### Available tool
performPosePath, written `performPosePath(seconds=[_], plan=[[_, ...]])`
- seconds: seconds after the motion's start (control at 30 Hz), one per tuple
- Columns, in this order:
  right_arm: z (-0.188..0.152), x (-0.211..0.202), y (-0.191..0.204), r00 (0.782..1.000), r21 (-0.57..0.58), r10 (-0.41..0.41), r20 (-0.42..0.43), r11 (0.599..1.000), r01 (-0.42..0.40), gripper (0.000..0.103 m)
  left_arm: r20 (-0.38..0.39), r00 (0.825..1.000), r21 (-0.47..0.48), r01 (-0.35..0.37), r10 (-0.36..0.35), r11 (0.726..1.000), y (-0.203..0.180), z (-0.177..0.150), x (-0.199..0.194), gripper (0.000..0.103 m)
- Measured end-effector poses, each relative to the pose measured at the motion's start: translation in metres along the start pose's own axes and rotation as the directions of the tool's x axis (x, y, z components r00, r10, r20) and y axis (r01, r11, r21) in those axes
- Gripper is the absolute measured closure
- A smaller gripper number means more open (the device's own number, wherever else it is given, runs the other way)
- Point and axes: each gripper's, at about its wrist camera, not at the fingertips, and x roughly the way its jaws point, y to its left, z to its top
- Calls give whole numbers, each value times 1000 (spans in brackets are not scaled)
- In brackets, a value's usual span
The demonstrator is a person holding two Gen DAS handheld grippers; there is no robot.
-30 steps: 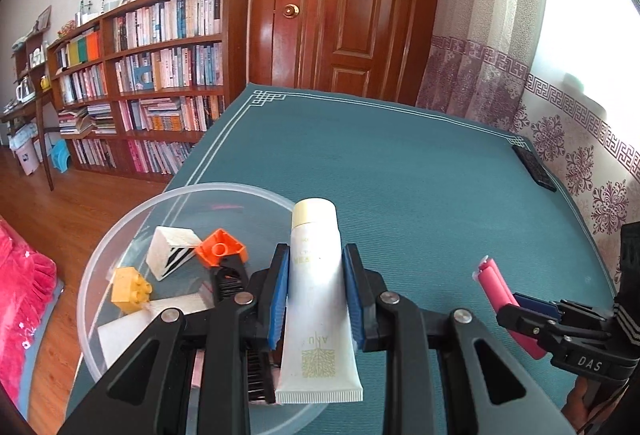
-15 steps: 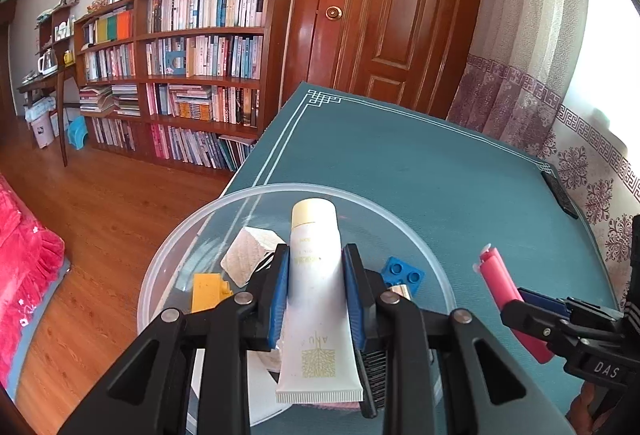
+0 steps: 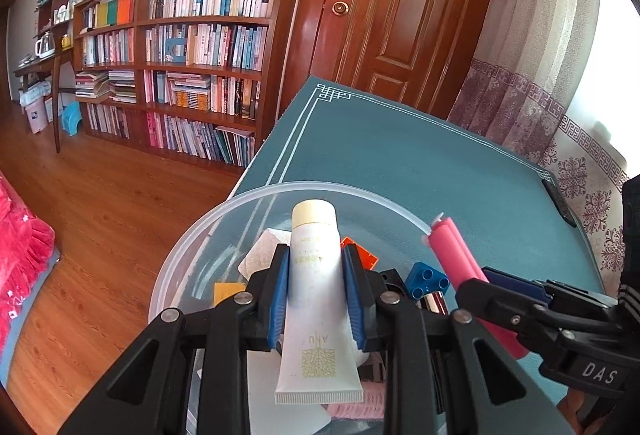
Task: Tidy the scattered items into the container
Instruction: 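Carry the tube and roller over the bowl and open both tools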
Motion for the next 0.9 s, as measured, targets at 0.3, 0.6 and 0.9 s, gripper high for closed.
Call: performPosePath(seconds=[0.3,0.6,0.9], plan=[[10,20,7,1000,0,-18,-24,1000,18,65,11,1000,-15,19,-19,1000,7,3,0,73],[17,31,8,999,28,-6,-34,1000,6,63,18,999,-44,29,-28,999,14,5,-2,48],[17,45,15,998,-1,-28,-60,1000,28,63,65,998,-72,7,-3,997,25,9,-16,27]])
